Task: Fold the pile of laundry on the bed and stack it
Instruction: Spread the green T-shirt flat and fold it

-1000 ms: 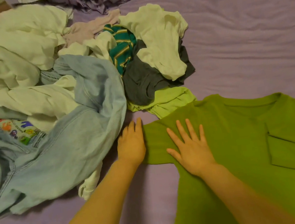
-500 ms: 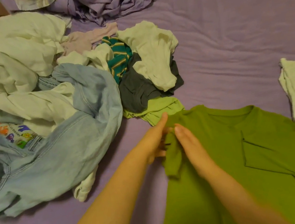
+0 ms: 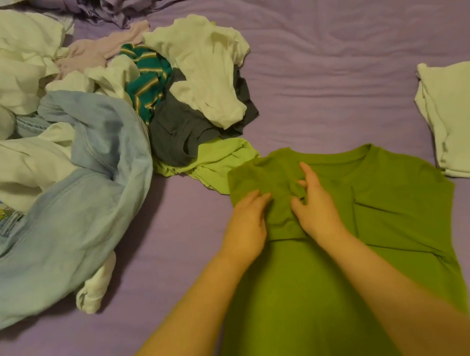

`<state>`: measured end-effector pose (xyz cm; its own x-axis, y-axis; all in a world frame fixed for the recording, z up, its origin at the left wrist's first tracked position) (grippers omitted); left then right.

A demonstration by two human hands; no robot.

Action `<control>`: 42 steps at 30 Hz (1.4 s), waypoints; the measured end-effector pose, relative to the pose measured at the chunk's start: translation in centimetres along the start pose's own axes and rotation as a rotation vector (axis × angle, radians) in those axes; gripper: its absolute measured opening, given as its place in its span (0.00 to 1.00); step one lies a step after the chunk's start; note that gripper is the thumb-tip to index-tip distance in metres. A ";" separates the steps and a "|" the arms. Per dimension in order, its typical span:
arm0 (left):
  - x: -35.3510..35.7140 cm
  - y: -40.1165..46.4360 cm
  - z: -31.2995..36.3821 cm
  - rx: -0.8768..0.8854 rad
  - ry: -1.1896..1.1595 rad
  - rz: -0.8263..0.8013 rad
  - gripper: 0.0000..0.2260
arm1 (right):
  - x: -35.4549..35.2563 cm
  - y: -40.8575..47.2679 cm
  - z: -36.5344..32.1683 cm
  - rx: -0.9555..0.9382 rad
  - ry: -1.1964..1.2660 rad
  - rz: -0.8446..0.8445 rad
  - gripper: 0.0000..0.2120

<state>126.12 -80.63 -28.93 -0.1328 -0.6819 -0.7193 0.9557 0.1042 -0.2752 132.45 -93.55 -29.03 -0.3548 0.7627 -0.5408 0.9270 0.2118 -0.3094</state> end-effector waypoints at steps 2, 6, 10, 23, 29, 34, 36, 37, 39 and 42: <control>2.2 -0.1 -0.9 0.048 0.301 -0.044 0.21 | -0.1 0.3 0.5 -0.057 -0.063 0.003 0.32; 5.0 0.0 -2.8 -0.054 0.592 -0.068 0.26 | 0.4 -0.6 2.0 -0.181 -0.373 -0.086 0.39; 5.4 0.1 -4.0 -0.039 0.715 -0.021 0.28 | -0.9 -0.3 3.3 -0.200 -0.707 0.016 0.36; 5.0 0.4 -4.7 -0.060 0.781 -0.009 0.28 | -0.9 0.0 8.6 -0.404 -1.065 -0.272 0.36; 6.5 -3.3 -3.1 -0.159 0.739 0.028 0.29 | -0.8 -1.9 8.2 -0.409 -1.042 -0.229 0.36; 8.9 -10.1 -1.2 -0.096 0.793 -0.058 0.30 | -1.9 -9.6 11.2 -0.375 -1.016 -0.302 0.35; 10.1 -12.7 -0.5 -0.087 0.777 -0.141 0.30 | -2.5 -13.2 12.1 -0.327 -1.015 -0.337 0.34; 10.7 -14.0 -0.1 -0.070 0.766 -0.168 0.31 | -2.7 -15.1 12.4 -0.287 -1.001 -0.352 0.34; 11.9 -16.7 0.7 -0.011 0.741 -0.219 0.31 | -3.1 -18.5 12.9 -0.248 -0.945 -0.365 0.33; 13.5 -20.6 1.5 0.085 0.738 -0.275 0.31 | -2.9 -23.1 13.9 -0.245 -0.942 -0.361 0.32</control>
<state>105.09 -93.09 -32.01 -0.4788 -0.0161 -0.8778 0.8760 -0.0748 -0.4764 110.41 -109.13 -31.17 -0.4700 -0.1354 -0.8722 0.7085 0.5315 -0.4643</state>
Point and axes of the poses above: each hand's wrist, its own y-axis towards the middle knuckle, its own x-axis out of the palm, z = x × y, the point moved 2 cm from there along y, towards the middle knuckle, and after that the axes turned 3 degrees about y, right-handed, at the moved point
